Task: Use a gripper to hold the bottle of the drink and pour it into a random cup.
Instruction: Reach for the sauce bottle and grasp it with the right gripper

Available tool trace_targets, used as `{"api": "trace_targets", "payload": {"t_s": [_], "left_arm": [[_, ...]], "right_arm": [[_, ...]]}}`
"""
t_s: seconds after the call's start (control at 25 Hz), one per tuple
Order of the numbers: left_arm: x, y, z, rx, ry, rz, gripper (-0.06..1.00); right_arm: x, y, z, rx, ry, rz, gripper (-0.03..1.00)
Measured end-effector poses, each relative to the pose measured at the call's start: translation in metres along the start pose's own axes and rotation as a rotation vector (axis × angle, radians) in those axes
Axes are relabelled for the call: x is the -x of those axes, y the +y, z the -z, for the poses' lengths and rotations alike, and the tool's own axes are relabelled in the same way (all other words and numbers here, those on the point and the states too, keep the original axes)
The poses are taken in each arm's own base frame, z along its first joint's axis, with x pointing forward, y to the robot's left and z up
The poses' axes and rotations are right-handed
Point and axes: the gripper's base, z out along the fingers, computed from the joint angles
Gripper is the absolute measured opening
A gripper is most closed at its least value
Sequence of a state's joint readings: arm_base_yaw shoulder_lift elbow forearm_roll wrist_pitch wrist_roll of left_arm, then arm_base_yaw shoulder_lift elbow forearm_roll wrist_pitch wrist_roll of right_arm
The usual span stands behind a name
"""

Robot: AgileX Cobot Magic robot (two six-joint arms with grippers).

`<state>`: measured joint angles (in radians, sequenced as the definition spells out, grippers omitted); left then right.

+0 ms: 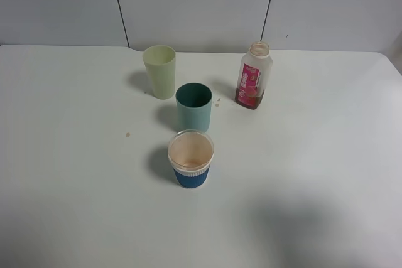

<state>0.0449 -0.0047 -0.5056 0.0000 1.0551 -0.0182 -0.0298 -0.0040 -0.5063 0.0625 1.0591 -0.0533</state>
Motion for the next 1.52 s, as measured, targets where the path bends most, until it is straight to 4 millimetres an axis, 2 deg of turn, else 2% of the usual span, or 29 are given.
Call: {"api": "trace_targets", "payload": {"t_s": [1.52], "left_arm": [[0.0, 0.0, 0.0, 0.0, 0.0, 0.0, 0.93]], "right_arm": [[0.0015, -0.0006, 0.0009, -0.007, -0.012, 0.004, 0.81]]}}
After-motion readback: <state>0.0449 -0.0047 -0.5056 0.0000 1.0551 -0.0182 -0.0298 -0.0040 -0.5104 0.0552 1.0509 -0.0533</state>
